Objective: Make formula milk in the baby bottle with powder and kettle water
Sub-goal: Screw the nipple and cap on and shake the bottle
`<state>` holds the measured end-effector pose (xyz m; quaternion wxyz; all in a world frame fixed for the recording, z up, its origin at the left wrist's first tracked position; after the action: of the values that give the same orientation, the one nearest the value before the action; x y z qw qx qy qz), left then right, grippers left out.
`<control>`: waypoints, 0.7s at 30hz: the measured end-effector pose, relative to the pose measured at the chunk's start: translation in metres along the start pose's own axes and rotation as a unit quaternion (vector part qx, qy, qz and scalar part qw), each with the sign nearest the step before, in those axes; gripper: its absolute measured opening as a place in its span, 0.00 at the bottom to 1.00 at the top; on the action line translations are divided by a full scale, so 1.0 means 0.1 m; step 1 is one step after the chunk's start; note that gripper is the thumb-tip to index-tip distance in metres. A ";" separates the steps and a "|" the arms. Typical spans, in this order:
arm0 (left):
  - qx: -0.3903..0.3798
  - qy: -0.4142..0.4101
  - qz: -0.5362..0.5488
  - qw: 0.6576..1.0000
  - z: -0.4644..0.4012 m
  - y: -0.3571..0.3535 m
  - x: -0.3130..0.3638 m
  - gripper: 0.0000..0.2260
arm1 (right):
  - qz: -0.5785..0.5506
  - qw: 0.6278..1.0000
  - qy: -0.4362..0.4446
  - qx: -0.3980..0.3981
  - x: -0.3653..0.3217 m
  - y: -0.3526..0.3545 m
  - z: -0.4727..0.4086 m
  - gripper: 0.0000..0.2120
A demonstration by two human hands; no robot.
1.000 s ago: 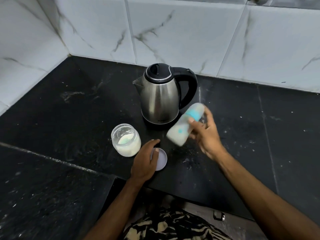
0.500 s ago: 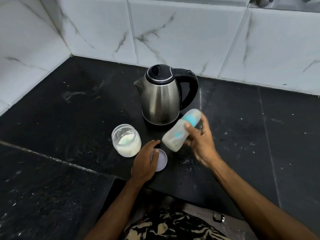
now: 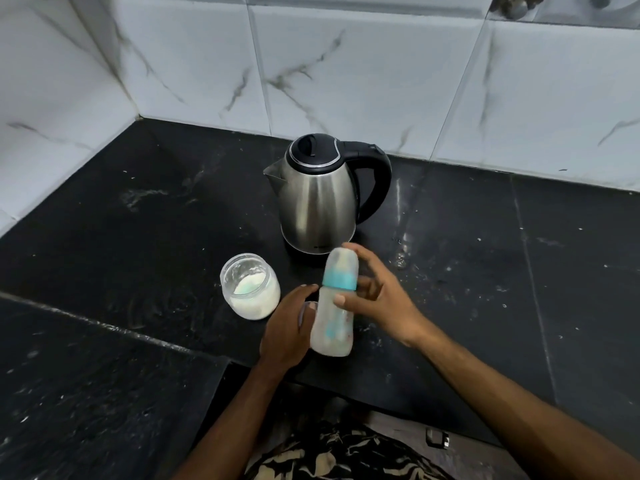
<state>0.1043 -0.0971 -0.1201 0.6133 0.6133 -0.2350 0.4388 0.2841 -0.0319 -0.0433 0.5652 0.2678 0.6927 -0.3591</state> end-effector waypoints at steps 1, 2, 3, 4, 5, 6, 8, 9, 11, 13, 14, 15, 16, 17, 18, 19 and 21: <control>0.002 0.000 0.002 1.000 0.00 0.00 0.00 0.14 | 0.000 1.000 0.014 0.004 -0.02 0.00 -0.01 0.36; 0.014 -0.002 0.001 1.000 0.00 0.00 0.00 0.14 | -0.011 0.998 0.035 0.048 -0.06 0.01 -0.06 0.34; 0.033 -0.002 -0.004 0.999 0.02 -0.01 0.01 0.15 | -0.033 0.992 0.048 0.114 -0.11 0.04 -0.12 0.33; 0.050 -0.001 -0.012 0.999 0.04 -0.01 0.02 0.16 | -0.063 0.981 0.054 0.177 -0.14 0.07 -0.18 0.32; 0.059 0.000 -0.017 0.998 0.05 -0.01 0.03 0.16 | -0.091 0.969 0.059 0.221 -0.15 0.10 -0.23 0.32; 0.060 -0.001 -0.019 0.998 0.05 -0.02 0.03 0.15 | -0.106 0.964 0.059 0.236 -0.14 0.11 -0.24 0.33; 0.045 0.001 -0.017 0.999 0.03 -0.01 0.00 0.16 | -0.077 0.980 0.038 0.182 -0.09 0.06 -0.18 0.34; 0.029 0.005 -0.009 1.000 0.02 -0.01 -0.02 0.16 | -0.045 0.991 0.025 0.120 -0.05 0.02 -0.12 0.34; 0.003 0.010 0.010 1.000 0.00 0.01 -0.01 0.16 | 0.001 0.999 0.014 0.031 -0.01 -0.01 -0.05 0.35; 0.016 0.002 0.004 1.000 0.02 0.01 0.01 0.16 | -0.016 0.995 0.039 0.091 -0.07 0.03 -0.10 0.35; 0.031 -0.002 -0.005 0.999 0.03 0.00 0.03 0.17 | -0.048 0.985 0.051 0.157 -0.13 0.07 -0.17 0.34; 0.046 -0.002 -0.013 0.999 0.05 0.00 0.05 0.17 | -0.088 0.970 0.061 0.218 -0.18 0.12 -0.22 0.32; 0.056 -0.001 -0.016 0.998 0.05 -0.01 0.05 0.16 | -0.123 0.956 0.071 0.258 -0.21 0.16 -0.27 0.30; 0.061 0.000 -0.017 0.998 0.06 -0.01 0.05 0.15 | -0.139 0.950 0.075 0.270 -0.22 0.18 -0.28 0.30; 0.061 0.000 -0.016 0.998 0.06 -0.01 0.05 0.15 | -0.128 0.955 0.068 0.258 -0.20 0.16 -0.25 0.30; 0.055 0.000 -0.013 0.998 0.05 -0.01 0.04 0.16 | -0.098 0.969 0.053 0.221 -0.17 0.11 -0.20 0.31; 0.027 -0.004 -0.001 1.000 0.03 0.01 0.02 0.16 | -0.026 0.995 0.017 0.091 -0.05 0.00 -0.07 0.34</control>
<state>0.1054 -0.0995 -0.1176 0.5959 0.6315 -0.2247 0.4423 0.2812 -0.0256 -0.0377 0.5170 0.3061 0.6733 -0.4309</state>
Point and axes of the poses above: each hand's wrist, its own z-axis away from the middle knuckle, its own y-axis out of the back of the hand, x = y × z, the point moved 1 cm from there along -z, towards the middle knuckle, and after that the axes turned 11 degrees about y, right-handed, at the moved point
